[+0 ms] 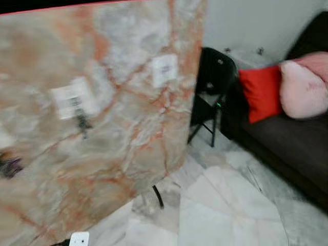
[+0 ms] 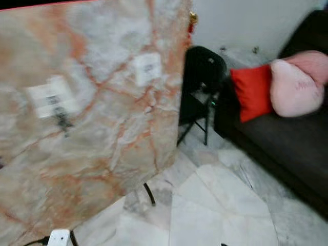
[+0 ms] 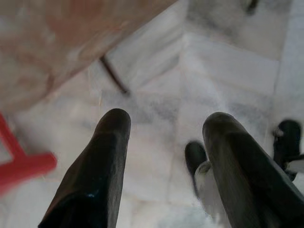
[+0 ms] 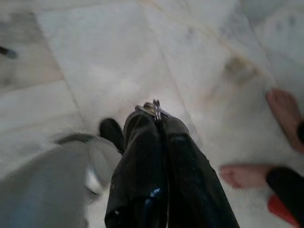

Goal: Hang keys on a hook

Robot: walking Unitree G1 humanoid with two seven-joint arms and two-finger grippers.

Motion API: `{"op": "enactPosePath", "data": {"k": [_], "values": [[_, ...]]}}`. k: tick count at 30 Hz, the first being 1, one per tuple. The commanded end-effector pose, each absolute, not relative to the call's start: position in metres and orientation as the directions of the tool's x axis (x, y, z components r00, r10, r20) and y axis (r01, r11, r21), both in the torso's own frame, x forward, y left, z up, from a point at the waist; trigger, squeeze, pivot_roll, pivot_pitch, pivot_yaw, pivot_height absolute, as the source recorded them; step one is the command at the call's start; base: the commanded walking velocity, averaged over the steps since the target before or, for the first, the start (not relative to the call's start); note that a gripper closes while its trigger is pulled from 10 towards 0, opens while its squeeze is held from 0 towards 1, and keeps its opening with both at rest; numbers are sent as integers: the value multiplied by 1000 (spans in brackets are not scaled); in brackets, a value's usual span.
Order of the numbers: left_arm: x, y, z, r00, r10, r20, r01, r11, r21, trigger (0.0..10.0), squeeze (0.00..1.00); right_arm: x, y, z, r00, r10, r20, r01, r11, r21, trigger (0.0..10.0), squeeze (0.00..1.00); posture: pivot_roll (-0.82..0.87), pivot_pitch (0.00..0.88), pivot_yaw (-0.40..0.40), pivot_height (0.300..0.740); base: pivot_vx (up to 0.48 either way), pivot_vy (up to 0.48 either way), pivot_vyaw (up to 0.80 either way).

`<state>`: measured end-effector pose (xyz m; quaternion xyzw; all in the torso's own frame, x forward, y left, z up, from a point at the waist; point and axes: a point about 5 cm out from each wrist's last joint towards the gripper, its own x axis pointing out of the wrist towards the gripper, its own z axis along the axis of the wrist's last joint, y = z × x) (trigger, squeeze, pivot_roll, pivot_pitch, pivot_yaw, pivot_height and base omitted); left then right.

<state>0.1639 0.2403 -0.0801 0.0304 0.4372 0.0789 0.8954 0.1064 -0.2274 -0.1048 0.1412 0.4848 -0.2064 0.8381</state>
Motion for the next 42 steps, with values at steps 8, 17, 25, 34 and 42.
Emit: {"op": "enactPosePath", "data": {"k": [8,17,25,34,42], "values": [[159,244,-82,585,174,-792,-117,985,129,10000,0,112,-228,-103,467,-222,-856,497,867,47,10000,0,5,0,-19,740,0,0,-367],[157,242,-83,577,175,-798,-147,983,109,10000,0,112,-229,-103,468,-223,-855,495,868,45,10000,0,3,0,-16,740,0,44,0],[154,247,-83,572,176,-801,-141,983,115,10000,0,112,-229,-102,471,-223,-853,492,870,44,10000,0,-3,0,-14,740,0,389,0],[155,249,-82,573,176,-800,-130,984,123,10000,0,112,-229,-102,473,-223,-852,492,869,46,10000,0,-1,0,-18,740,0,171,0],[156,247,-82,580,171,-796,-137,984,111,10000,0,113,-229,-102,475,-222,-851,493,869,48,10000,0,1,0,-16,740,0,0,0]]}}
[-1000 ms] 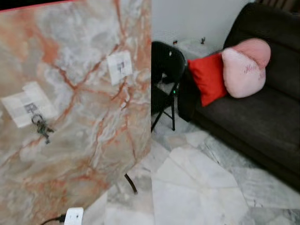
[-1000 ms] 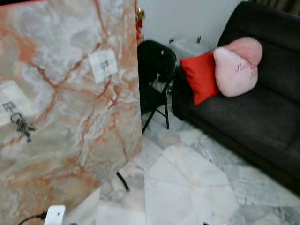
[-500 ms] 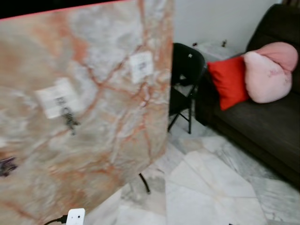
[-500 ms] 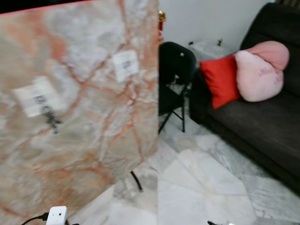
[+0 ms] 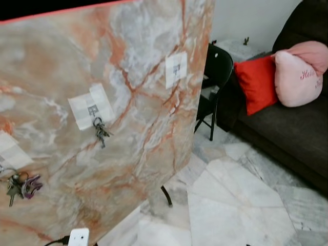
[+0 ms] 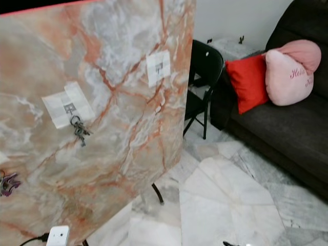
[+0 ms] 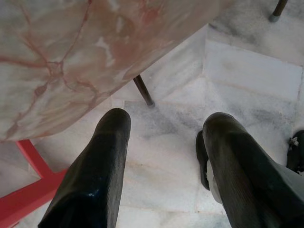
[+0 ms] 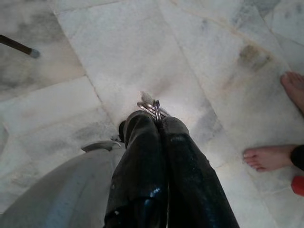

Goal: Hang keys on a hook

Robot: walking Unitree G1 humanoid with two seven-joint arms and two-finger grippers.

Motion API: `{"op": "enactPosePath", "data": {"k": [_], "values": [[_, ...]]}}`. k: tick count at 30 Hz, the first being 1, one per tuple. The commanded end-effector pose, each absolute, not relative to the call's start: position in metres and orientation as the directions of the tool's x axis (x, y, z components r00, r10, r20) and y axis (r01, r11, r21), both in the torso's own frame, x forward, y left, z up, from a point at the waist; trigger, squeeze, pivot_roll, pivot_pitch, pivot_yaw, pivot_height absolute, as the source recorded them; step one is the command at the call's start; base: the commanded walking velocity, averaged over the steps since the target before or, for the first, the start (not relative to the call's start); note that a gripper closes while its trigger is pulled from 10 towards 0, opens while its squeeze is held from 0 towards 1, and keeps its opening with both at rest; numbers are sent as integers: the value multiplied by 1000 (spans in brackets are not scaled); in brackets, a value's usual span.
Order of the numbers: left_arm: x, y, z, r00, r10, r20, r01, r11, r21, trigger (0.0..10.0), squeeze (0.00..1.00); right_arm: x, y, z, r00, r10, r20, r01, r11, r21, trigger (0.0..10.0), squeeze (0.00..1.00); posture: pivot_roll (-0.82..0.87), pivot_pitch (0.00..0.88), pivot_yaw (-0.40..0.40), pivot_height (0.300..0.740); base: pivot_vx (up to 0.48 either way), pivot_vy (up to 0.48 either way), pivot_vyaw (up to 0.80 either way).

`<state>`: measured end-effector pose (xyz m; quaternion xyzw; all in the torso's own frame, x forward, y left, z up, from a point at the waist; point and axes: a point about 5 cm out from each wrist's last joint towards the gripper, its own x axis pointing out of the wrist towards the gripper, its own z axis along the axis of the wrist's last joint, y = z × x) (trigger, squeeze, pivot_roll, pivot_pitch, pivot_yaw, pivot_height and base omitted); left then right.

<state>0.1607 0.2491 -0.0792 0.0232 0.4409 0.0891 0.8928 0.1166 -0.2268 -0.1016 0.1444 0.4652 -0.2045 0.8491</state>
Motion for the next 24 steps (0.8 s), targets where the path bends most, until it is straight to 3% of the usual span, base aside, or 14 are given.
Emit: {"op": "enactPosePath", "data": {"k": [1,11,14,24], "values": [[156,247,-82,581,170,-796,-138,984,110,10000,0,113,-229,-102,476,-222,-851,493,869,49,10000,0,1,0,-16,740,0,0,0],[157,241,-83,580,155,-800,-106,988,114,10000,0,116,-230,-101,493,-228,-839,466,884,34,10000,0,1,0,-15,740,0,0,90],[157,241,-83,580,155,-799,-106,988,115,10000,0,116,-230,-100,496,-227,-838,458,888,31,10000,0,-1,0,-14,740,245,0,800],[155,244,-83,583,158,-797,-112,987,114,10000,0,117,-229,-101,499,-210,-841,437,899,34,10000,0,4,0,-15,740,271,0,43]]}}
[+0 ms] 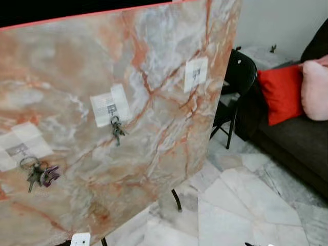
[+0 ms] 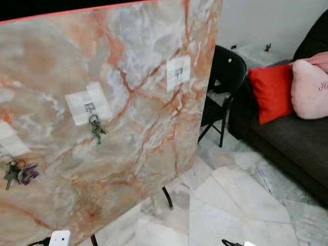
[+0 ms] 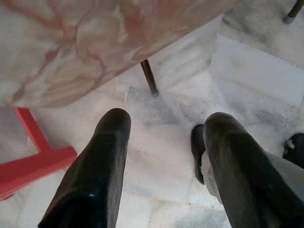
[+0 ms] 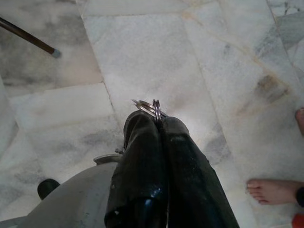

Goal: Hang keys on a hook

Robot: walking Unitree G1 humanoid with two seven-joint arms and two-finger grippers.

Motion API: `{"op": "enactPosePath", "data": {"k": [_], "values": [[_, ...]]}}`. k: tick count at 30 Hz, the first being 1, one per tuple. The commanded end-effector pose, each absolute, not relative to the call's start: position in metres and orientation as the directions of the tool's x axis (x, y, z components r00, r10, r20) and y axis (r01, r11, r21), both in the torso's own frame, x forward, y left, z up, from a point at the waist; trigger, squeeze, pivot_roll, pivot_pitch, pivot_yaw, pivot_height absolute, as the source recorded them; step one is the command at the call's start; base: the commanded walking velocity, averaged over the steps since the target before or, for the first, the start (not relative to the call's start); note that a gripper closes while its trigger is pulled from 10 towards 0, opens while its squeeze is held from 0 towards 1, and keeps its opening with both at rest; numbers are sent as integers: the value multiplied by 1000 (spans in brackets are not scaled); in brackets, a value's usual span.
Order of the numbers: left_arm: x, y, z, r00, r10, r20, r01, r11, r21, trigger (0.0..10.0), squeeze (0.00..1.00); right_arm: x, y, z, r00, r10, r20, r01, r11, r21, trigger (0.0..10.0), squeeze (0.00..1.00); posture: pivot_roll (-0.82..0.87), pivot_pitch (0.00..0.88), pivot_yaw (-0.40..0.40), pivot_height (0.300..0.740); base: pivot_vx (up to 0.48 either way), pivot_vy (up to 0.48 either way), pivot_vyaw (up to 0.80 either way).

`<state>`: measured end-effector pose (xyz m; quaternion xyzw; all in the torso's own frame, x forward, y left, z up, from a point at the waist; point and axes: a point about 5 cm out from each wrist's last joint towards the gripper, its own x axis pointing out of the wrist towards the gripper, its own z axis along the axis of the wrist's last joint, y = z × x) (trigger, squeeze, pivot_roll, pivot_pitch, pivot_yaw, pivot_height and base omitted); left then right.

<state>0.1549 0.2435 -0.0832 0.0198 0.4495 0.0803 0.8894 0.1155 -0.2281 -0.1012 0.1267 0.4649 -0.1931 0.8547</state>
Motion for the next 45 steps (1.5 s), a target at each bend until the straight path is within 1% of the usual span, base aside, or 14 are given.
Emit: {"op": "enactPosePath", "data": {"k": [1,3,6,11,15,24,26,28,31,37,40,45], "values": [[155,244,-83,583,158,-797,-112,987,114,10000,0,117,-229,-101,499,-210,-841,433,901,32,10000,0,4,0,-15,740,296,0,800],[154,244,-83,583,157,-797,-111,987,114,10000,0,117,-229,-100,500,-209,-840,431,902,32,10000,0,4,0,-15,740,296,0,800],[153,242,-84,583,154,-798,-107,988,112,10000,0,116,-228,-101,494,-212,-843,469,881,54,10000,0,1,0,-12,740,300,0,0],[153,240,-85,583,152,-799,-106,988,111,10000,0,117,-228,-101,502,-209,-839,439,898,39,10000,0,2,0,-13,740,302,0,0],[153,242,-84,582,154,-799,-106,988,114,10000,0,118,-228,-100,510,-199,-837,410,911,34,10000,0,1,0,-13,740,293,0,697],[151,246,-84,580,157,-800,-107,987,116,10000,0,117,-229,-100,506,-209,-837,427,904,32,10000,0,1,0,-14,740,0,0,800],[151,243,-85,580,155,-800,-105,988,115,10000,0,116,-228,-101,501,-212,-839,454,890,46,10000,0,1,0,-14,740,0,0,0],[151,243,-85,580,154,-800,-104,988,115,10000,0,116,-228,-101,500,-214,-839,456,889,45,10000,0,-1,0,-13,740,0,0,0],[153,235,-86,580,144,-802,-94,989,110,10000,0,116,-229,-101,502,-220,-836,453,891,38,10000,0,-1,0,-13,740,0,0,0],[152,234,-87,580,140,-803,-70,990,122,10000,0,116,-229,-101,501,-223,-836,455,890,36,10000,0,-5,0,-11,740,0,0,0],[149,239,-86,576,145,-805,-74,989,125,10000,0,116,-228,-101,502,-222,-836,454,891,35,10000,0,-6,0,-8,740,0,-350,0],[139,257,-85,566,166,-808,-92,986,137,10000,0,117,-228,-100,508,-221,-832,447,894,36,10000,0,-5,0,-8,740,0,-364,0]]}}
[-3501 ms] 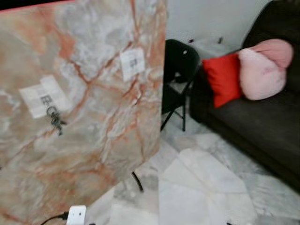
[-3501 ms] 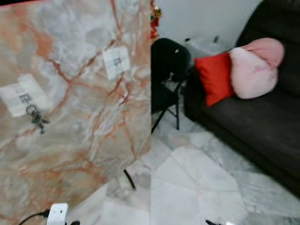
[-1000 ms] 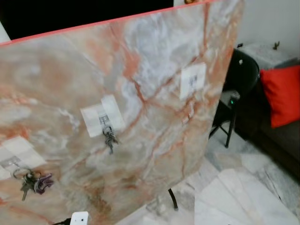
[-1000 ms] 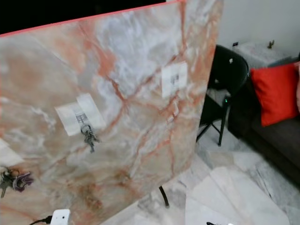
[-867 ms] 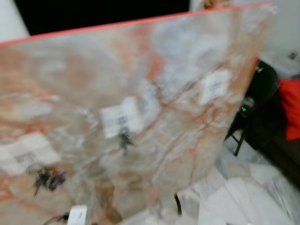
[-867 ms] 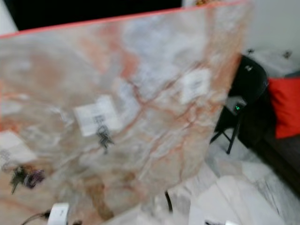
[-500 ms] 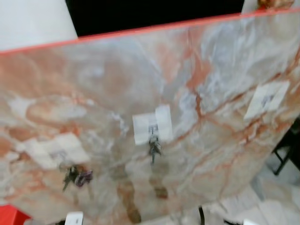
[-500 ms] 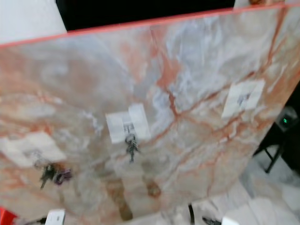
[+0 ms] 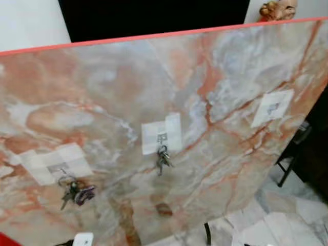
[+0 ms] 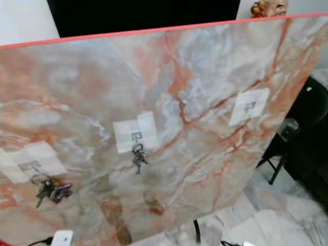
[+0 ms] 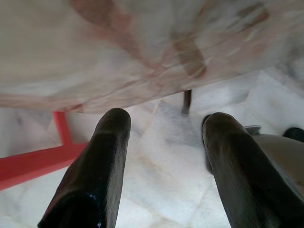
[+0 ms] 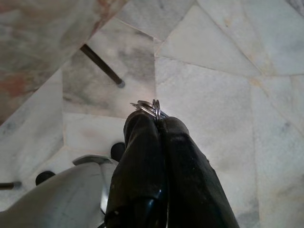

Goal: Hang keys on a hook

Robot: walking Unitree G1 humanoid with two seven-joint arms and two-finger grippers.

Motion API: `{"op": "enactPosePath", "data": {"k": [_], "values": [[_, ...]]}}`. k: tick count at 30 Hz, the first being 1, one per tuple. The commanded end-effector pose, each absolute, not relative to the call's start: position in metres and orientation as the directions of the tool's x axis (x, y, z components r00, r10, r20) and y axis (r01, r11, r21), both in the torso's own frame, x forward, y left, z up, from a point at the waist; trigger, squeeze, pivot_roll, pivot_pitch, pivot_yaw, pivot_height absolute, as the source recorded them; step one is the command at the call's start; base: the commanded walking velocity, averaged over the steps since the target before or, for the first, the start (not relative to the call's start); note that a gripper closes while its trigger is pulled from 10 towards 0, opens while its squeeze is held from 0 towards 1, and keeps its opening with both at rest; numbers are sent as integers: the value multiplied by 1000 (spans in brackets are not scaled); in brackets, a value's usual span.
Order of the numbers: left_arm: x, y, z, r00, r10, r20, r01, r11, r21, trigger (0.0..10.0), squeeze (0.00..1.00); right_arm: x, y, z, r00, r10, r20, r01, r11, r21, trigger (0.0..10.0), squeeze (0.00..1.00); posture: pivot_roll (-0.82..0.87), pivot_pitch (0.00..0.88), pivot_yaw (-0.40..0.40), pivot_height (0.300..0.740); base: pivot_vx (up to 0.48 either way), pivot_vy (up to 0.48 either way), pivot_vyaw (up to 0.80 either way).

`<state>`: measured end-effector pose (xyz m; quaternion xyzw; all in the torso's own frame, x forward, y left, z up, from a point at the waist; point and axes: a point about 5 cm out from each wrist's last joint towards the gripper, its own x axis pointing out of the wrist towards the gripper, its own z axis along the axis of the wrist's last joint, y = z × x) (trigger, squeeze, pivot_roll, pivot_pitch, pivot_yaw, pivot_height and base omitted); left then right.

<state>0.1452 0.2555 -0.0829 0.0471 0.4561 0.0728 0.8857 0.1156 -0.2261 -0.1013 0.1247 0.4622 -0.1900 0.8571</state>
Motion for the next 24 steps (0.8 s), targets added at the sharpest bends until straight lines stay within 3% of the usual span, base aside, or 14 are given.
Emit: {"op": "enactPosePath", "data": {"k": [1,10,12,13,15,16,19,21,24], "values": [[139,257,-85,566,166,-808,-92,986,137,10000,0,117,-228,-100,508,-221,-832,447,894,36,10000,0,-5,0,-8,740,0,-364,0],[134,260,-86,557,173,-812,-96,985,144,10000,0,120,-228,-98,554,-215,-805,436,898,61,10000,0,-8,0,-7,740,0,-352,0],[138,250,-87,558,167,-813,-86,986,143,10000,0,176,-225,-77,658,-219,-720,401,911,90,10000,0,-9,0,-8,740,0,-124,0],[138,250,-87,558,167,-813,-86,986,143,10000,0,176,-225,-77,658,-219,-720,401,911,90,10000,0,-9,0,-8,740,0,0,0],[144,240,-88,563,159,-811,-78,987,139,10000,0,221,-219,-54,738,-212,-640,364,924,114,10000,0,-5,0,-10,740,0,0,0],[144,240,-88,563,159,-811,-78,987,139,10000,0,221,-219,-54,738,-212,-640,364,924,114,10000,0,-5,0,-10,740,0,0,0],[156,223,-88,575,148,-805,-74,989,130,10000,0,257,-215,-28,827,-201,-526,309,943,126,10000,0,14,0,-22,740,0,0,0],[157,222,-88,576,148,-804,-74,989,129,10000,0,259,-215,-26,833,-202,-515,306,944,125,10000,0,14,0,-22,740,0,0,0],[163,219,-86,583,152,-799,-80,988,130,10000,0,277,-221,-6,860,-288,-420,345,936,64,10000,0,20,0,-26,740,0,0,0]]}}
